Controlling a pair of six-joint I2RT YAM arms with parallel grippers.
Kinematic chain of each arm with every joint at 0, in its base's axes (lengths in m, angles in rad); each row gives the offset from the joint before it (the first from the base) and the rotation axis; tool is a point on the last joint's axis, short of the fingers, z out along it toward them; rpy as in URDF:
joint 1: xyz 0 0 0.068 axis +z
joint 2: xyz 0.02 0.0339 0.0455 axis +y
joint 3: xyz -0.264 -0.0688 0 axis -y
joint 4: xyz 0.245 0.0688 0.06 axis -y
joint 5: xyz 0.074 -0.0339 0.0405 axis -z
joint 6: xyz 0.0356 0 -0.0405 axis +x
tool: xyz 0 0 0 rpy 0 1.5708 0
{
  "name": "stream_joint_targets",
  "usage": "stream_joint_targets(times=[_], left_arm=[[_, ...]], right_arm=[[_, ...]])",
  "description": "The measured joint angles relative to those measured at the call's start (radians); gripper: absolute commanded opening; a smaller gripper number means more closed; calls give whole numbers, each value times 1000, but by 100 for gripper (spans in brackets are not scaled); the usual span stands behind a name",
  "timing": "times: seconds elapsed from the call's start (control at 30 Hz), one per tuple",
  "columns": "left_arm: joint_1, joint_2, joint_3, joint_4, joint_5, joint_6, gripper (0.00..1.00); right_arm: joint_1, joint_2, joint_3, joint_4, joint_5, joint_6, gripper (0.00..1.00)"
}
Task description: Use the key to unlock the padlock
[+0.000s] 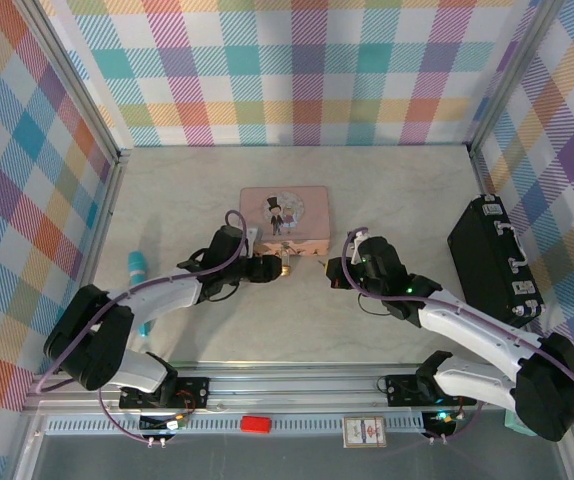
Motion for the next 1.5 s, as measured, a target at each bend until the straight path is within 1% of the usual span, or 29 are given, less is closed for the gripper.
stream_joint_targets(times=[0.3, 0.53, 0.67, 0.93, 1.13, 1.3, 1.5], left_arm=[[-15, 139, 0, 155, 0, -8, 62], [-45, 248, 1, 220, -18, -24, 58], [-51, 270, 12, 247, -29, -27, 55], [-58, 288, 24, 248, -60, -31, 47], [-65, 307, 39, 257, -72, -31, 43], [-69, 324, 48, 273, -75, -39, 36], [-84, 344, 54, 303, -69, -65, 26]], right_arm=[[0, 0, -14, 12, -4, 28, 0], [0, 0, -31, 20, -4, 37, 0], [0, -5, -40, 20, -4, 38, 0], [0, -8, -44, 23, -4, 39, 0], [0, -8, -60, 42, -6, 61, 0], [0, -8, -76, 52, -11, 84, 0], [0, -8, -76, 60, -11, 97, 0]])
